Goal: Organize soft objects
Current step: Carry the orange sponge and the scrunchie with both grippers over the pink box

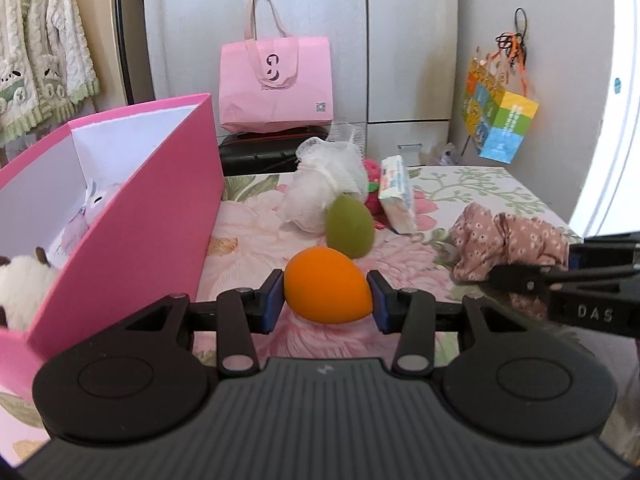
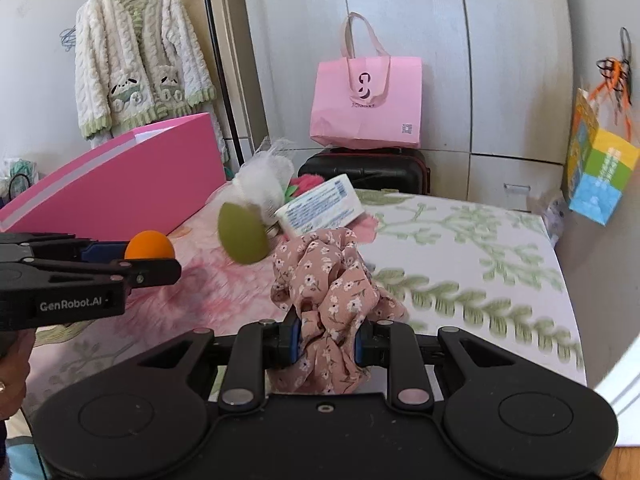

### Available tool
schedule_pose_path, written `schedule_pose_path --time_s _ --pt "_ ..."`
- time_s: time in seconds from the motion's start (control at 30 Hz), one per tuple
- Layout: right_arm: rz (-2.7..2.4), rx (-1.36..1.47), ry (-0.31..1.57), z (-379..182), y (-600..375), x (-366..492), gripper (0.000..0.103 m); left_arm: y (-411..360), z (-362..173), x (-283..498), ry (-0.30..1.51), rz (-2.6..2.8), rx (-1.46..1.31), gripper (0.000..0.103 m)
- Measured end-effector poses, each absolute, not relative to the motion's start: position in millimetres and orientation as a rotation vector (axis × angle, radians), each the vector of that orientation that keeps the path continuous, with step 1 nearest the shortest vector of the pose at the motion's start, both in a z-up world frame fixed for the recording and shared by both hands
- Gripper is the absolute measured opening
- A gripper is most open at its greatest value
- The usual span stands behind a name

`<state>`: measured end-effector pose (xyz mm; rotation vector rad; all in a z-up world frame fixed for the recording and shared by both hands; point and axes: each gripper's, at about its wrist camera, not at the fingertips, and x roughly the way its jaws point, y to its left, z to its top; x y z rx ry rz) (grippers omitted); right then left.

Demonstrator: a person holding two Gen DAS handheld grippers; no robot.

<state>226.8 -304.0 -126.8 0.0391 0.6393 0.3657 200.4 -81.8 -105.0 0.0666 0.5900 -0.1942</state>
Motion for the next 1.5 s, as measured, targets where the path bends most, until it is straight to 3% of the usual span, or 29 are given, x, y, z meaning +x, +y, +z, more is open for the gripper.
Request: schedule_pose_path --time_s 0.8,1.27,1.5 --pt "0.413 0.128 0.698 -125.1 -258.9 135.8 0.027 -36.3 -100.0 117.3 0.665 -0.314 -0.041 0.043" --pt "0.674 0.116 0.808 -79.9 -213.6 114.7 0.027 39.0 -60.2 73.5 0.742 -0.368 -0.025 0.043" --pt "0.794 0.048 0.779 -48.8 -178.8 108.4 0.028 74.8 -41.5 64.9 0.768 -0.344 -0.02 0.043"
